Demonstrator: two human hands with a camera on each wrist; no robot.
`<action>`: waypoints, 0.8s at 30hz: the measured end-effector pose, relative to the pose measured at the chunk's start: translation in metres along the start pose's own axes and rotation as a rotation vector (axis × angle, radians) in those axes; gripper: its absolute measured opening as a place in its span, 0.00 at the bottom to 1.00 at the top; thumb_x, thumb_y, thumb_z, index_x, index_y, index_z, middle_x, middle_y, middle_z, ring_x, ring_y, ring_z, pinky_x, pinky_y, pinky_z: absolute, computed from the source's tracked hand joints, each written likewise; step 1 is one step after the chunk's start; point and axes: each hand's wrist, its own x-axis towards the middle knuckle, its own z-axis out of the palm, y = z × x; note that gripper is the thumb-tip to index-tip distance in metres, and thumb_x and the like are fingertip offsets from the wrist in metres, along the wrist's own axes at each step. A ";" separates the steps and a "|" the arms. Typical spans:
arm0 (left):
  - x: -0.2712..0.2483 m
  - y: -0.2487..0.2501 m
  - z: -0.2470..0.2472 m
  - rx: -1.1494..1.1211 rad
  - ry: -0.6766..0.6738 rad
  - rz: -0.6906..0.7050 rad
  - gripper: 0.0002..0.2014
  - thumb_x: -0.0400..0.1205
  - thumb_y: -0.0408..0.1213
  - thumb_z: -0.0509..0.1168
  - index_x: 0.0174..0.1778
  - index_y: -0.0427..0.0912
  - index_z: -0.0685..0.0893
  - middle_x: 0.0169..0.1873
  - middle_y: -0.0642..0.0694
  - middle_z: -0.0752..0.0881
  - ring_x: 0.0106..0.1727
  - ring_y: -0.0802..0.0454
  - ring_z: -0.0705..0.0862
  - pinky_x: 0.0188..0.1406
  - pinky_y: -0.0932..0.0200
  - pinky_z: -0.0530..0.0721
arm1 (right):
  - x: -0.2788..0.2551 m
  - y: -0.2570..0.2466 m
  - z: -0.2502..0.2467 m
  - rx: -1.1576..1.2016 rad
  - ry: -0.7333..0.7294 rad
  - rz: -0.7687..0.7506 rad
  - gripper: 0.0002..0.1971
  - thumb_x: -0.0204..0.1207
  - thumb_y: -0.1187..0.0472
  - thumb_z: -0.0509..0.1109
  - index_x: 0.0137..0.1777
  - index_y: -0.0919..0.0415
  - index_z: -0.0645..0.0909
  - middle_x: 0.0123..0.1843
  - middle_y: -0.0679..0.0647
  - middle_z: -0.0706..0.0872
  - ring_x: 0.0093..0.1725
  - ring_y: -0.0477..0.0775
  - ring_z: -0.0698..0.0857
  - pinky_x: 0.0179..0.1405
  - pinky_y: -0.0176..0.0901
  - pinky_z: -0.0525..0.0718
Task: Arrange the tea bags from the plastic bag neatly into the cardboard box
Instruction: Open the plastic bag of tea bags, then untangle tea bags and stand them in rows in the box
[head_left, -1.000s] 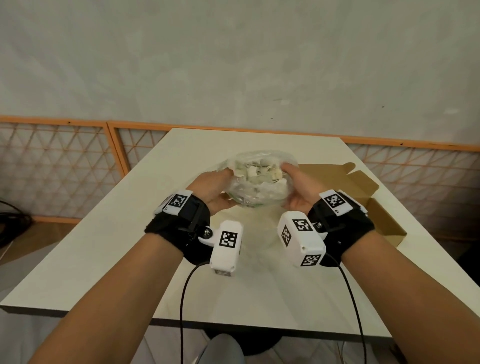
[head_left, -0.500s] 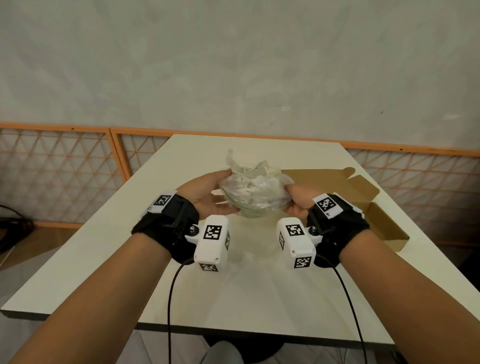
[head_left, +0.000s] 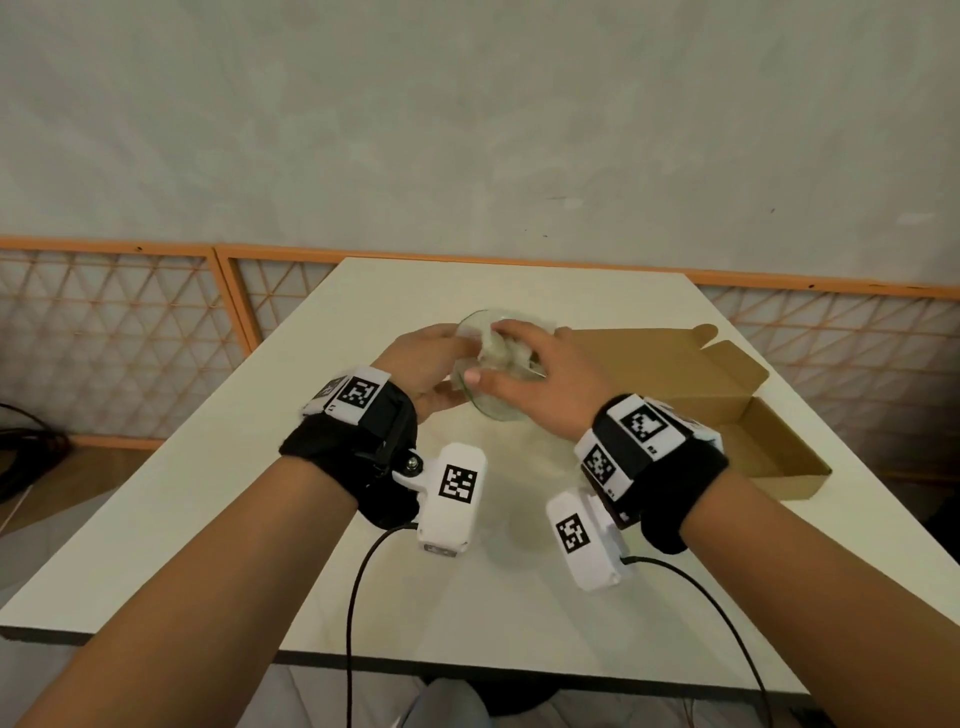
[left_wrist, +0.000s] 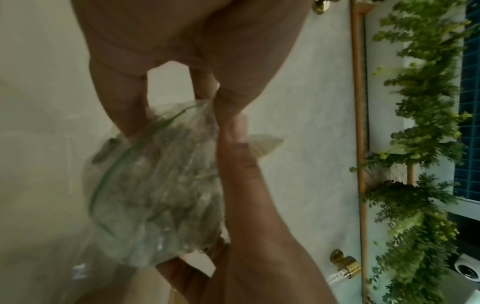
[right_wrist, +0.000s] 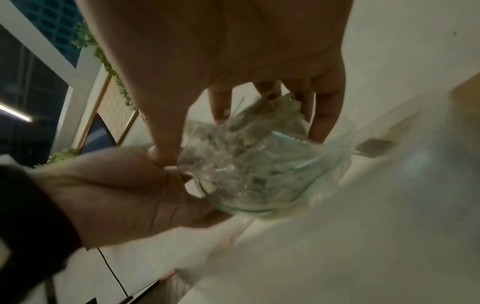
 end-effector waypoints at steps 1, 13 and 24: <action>0.000 -0.001 0.000 0.006 -0.002 0.013 0.08 0.80 0.27 0.65 0.51 0.40 0.85 0.45 0.41 0.88 0.44 0.48 0.86 0.42 0.55 0.88 | 0.002 0.002 0.003 0.026 0.013 0.015 0.34 0.63 0.28 0.67 0.69 0.36 0.71 0.67 0.54 0.76 0.63 0.54 0.78 0.66 0.51 0.77; -0.006 -0.001 0.008 -0.312 -0.067 -0.299 0.14 0.88 0.34 0.51 0.44 0.35 0.80 0.30 0.40 0.87 0.25 0.47 0.86 0.26 0.59 0.83 | 0.009 0.017 -0.010 0.456 -0.003 0.265 0.17 0.77 0.45 0.65 0.64 0.46 0.72 0.64 0.51 0.77 0.56 0.54 0.82 0.35 0.49 0.89; 0.000 -0.008 0.016 0.335 -0.070 -0.185 0.20 0.78 0.21 0.58 0.59 0.47 0.80 0.54 0.44 0.80 0.51 0.46 0.80 0.50 0.48 0.85 | 0.011 0.007 -0.022 -0.035 -0.178 0.154 0.08 0.72 0.49 0.72 0.42 0.51 0.78 0.39 0.50 0.85 0.43 0.53 0.87 0.53 0.49 0.85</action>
